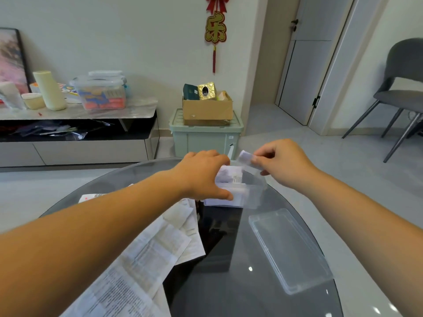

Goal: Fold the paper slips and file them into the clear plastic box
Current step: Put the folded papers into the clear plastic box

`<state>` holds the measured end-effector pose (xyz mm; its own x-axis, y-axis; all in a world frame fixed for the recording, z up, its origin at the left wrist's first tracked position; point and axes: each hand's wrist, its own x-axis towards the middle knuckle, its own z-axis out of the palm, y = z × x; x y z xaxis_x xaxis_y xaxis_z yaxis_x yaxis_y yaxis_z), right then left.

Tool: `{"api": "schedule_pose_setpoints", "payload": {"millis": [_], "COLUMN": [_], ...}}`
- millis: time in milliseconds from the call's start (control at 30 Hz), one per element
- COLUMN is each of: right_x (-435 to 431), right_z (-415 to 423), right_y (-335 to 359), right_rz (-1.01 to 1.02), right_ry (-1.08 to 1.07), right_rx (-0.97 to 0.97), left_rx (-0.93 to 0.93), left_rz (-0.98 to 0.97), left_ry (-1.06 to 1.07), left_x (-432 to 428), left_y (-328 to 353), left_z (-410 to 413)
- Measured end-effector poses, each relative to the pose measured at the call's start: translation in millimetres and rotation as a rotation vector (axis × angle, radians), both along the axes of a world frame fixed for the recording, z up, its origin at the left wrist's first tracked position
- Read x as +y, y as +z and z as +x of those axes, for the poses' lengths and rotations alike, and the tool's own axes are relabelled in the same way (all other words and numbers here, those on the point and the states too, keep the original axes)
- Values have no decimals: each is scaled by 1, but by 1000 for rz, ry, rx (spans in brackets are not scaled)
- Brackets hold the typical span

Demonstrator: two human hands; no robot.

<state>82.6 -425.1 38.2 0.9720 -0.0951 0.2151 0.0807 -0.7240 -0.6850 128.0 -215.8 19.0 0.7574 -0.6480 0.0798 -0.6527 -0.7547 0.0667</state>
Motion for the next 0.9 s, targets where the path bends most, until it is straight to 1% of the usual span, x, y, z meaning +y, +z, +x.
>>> {"api": "schedule_pose_setpoints", "payload": {"millis": [67,167,267,433,500,633,800,900], "right_x": [-2,1,2,0,-1,0,2,6], "right_z": [14,28,35,38,38,38,41,41], "right_y": [-5,-14,-22,-30,-31,-32,-35,-37], "right_rz": [-24,-89,-118,-112,-106,-102,-150,-176], "right_ry": [-17,-12,-1,21,25,27,42,59], "right_rx": [-21,-58,-62,-83,-86,-86,-65,-37], "left_rx": [-14,-56,-79,-117,-120,-140,-46,-22], "left_rz": [62,102,99,118,131,94,82,63], "left_ry": [-2,-3,16,47,37,-7,-49,-52], "left_x": [-5,-11,-14,-16,-16,-14,-11,-11], "left_y": [-7,-16,-23,-28,-29,-31,-31,-32], "left_z": [9,16,18,19,19,19,18,17]}}
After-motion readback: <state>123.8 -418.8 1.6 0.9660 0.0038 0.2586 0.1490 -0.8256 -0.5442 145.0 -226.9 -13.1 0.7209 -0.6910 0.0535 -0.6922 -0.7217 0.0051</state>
